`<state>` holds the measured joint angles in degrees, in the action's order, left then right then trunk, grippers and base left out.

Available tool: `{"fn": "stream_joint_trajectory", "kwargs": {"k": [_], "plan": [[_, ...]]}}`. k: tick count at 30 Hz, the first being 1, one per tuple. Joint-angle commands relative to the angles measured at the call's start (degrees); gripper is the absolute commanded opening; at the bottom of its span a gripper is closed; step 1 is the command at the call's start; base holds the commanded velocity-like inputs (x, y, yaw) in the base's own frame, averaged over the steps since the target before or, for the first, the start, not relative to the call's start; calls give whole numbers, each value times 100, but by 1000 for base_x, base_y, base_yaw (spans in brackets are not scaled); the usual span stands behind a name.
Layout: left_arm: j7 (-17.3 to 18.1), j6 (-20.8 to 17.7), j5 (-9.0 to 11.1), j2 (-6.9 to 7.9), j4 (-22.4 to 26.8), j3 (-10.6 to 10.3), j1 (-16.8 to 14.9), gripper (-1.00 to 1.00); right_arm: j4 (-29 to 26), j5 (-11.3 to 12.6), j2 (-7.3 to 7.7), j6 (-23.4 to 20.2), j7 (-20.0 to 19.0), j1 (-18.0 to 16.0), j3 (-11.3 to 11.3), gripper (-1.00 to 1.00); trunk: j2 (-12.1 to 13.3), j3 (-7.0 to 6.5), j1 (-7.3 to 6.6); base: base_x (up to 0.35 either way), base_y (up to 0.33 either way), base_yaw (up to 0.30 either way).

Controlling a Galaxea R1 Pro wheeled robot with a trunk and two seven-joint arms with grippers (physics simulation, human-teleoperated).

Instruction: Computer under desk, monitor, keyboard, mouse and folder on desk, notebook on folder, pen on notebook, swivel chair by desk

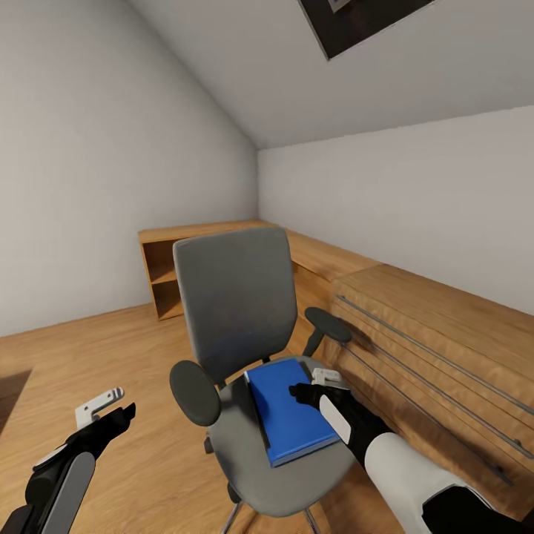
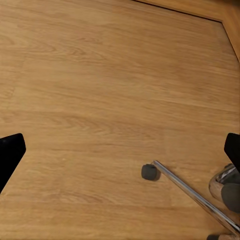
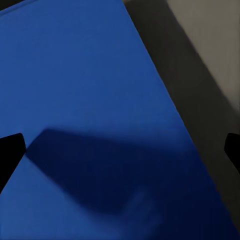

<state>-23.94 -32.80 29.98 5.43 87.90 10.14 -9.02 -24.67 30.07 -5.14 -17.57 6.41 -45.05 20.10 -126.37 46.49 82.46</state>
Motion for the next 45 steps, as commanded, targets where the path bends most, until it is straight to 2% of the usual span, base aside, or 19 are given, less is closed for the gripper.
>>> {"fn": "stream_joint_trajectory", "kwargs": {"k": [1,12,16,22,30,45], "plan": [[-50,-16,61,2,8,-3,-3,100,-11,60,5,-19,53,-4,47,100,-3,6,-1,0,0,0],[-50,-16,61,10,-24,-3,-3,100,-5,60,-6,-19,53,-4,47,100,-3,6,-1,0,0,0],[-53,-11,52,6,-34,-6,-3,100,-3,60,-12,-16,53,-4,47,100,-163,78,87,0,0,0],[-66,-7,52,9,-53,-4,-3,100,-7,60,-13,-3,53,-4,54,100,-163,78,87,0,0,0],[-60,9,37,19,-371,-5,-3,100,-23,64,-2,12,38,-4,42,100,-163,78,87,0,0,0],[-51,14,42,19,-413,-11,-3,100,-46,67,12,14,28,-4,38,100,-163,78,87,-61,0,0]]}}
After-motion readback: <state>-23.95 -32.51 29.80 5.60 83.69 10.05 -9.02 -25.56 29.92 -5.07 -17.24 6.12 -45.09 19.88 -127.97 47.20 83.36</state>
